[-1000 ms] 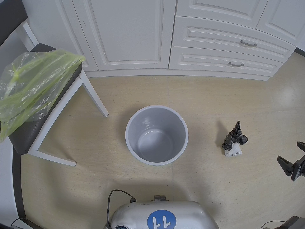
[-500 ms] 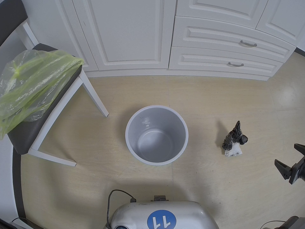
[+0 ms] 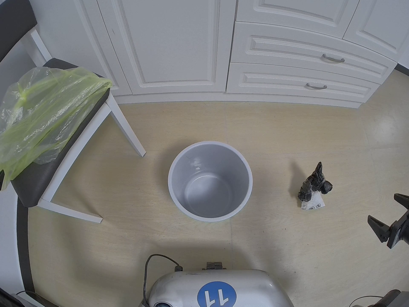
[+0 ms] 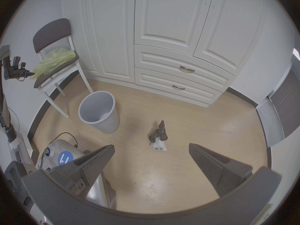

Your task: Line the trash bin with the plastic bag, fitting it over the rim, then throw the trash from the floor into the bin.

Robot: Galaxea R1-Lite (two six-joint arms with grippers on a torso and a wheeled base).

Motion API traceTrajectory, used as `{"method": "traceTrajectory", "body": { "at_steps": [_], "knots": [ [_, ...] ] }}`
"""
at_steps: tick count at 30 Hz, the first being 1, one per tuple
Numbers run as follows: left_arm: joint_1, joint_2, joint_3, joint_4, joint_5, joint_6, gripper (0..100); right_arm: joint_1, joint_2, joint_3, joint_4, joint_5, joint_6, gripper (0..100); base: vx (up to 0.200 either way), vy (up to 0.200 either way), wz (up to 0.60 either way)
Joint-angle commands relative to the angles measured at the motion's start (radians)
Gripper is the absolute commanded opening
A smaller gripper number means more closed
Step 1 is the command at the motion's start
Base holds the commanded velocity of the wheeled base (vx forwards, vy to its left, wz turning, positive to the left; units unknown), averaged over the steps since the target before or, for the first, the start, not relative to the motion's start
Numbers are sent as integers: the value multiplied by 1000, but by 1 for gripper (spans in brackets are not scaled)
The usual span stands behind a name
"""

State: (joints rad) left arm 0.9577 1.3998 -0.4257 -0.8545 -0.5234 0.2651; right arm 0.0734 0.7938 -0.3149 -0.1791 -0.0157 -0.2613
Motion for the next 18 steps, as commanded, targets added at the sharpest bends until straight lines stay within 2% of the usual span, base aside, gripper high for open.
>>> {"method": "traceTrajectory", "body": {
  "at_steps": [1, 8, 18],
  "knots": [
    [3, -22, 15, 2, -1, 0, 100, 0, -2, 0, 0, 0, -3, 100, 0, 0, 0],
    [26, 21, 22, 5, -4, 77, 100, 0, -2, 2, 0, 0, -3, 100, 0, 0, 0],
    [26, 87, -8, 0, 0, 71, 100, 0, -1, 2, 0, -1, -3, 100, 0, 0, 0]
  ]
}}
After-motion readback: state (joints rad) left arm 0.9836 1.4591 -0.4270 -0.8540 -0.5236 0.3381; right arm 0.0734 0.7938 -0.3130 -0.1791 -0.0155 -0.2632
